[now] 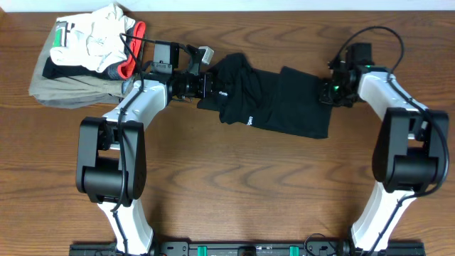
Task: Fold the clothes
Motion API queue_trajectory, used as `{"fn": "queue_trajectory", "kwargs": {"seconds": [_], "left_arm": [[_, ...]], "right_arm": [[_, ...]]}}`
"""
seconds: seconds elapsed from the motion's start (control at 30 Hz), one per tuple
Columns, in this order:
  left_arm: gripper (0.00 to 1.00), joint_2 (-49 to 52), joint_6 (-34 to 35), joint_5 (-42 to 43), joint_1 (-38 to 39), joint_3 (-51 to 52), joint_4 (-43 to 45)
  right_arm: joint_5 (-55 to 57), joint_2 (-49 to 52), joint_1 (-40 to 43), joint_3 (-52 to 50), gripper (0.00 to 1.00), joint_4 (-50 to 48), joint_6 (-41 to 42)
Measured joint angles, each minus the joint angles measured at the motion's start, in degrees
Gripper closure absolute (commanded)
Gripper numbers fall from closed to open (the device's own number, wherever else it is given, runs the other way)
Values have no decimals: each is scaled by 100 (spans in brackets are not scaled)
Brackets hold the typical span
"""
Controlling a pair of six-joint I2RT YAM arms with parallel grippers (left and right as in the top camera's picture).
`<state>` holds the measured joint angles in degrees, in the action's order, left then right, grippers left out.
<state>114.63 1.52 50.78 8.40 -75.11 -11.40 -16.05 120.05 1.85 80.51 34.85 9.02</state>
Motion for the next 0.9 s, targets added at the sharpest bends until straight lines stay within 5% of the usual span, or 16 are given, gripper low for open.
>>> {"fn": "queue_trajectory", "kwargs": {"seconds": [0.4, 0.9], "left_arm": [[94, -328, -22, -59, 337, 2, 291], [94, -507, -330, -728, 2409, 2, 299]], "right_arm": [[-149, 146, -90, 151, 99, -28, 214], [-179, 151, -90, 151, 99, -28, 254]]}}
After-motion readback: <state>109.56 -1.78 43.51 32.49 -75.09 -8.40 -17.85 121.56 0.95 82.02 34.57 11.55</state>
